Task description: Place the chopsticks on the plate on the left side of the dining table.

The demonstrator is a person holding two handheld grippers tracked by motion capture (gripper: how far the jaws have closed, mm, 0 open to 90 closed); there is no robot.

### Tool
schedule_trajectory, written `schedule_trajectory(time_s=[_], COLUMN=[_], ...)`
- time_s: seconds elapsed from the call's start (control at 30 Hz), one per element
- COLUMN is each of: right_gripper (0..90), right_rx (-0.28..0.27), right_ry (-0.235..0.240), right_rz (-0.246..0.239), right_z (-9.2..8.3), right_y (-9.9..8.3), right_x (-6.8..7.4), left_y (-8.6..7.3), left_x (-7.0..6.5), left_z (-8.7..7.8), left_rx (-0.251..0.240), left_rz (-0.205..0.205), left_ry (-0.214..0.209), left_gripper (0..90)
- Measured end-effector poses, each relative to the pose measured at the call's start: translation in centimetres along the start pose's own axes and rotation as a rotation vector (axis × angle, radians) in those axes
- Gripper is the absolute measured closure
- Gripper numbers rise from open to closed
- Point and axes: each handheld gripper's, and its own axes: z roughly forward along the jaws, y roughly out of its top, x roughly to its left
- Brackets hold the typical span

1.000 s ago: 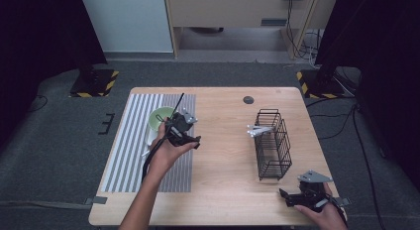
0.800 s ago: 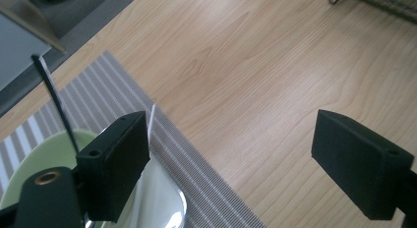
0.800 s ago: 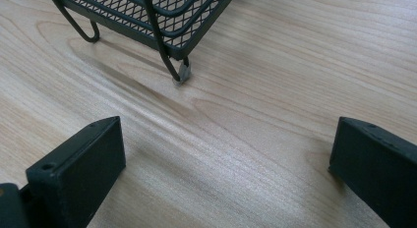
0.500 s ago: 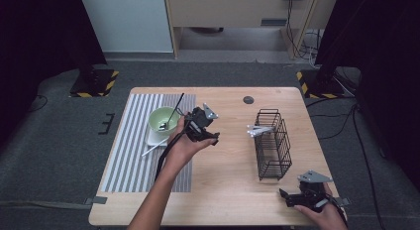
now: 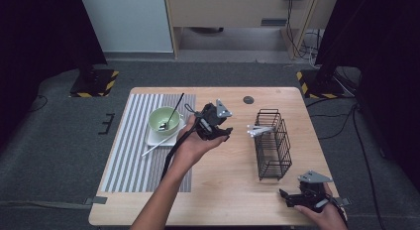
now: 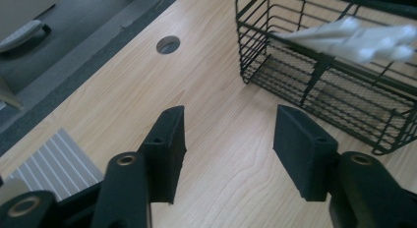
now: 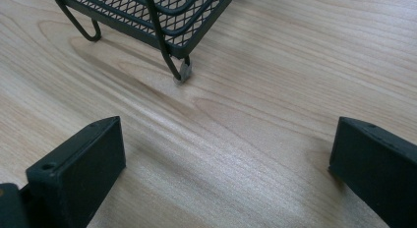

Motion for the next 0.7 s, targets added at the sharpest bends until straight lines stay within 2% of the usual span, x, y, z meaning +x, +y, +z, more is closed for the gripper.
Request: schedule_trajectory(time_s=[0.03,0.17,0.2,0.5,0.7], right_gripper=[0.3,0.3,0.4,0.3,0.4], right_rx=[0.0,0.001,0.001,0.001,0.001], right_ry=[0.0,0.0,0.0,0.002,0.002], right_rz=[0.0,0.0,0.0,0.0,-0.002], right_z=[0.0,0.0,0.0,0.0,0.0], right_y=[0.0,0.0,0.0,0.0,0.0], right_x=[0.0,0.0,0.0,0.0,0.0], left_y=[0.4,1.1,1.4,2.3,2.8], left_x=[-0.4,-1.0,-1.2,-2.2,-2.7], left_z=[-0.1,-0.3,-0.3,-0.3,0.3], left_rx=[-0.014,-0.021,-0.03,-0.08,-0.076], left_rz=[0.007,0.033,0.037,0.006,0.02], left_ry=[-0.014,-0.034,-0.043,-0.083,-0.101], left_gripper=[52.7,57.1,61.4,68.6,70.9])
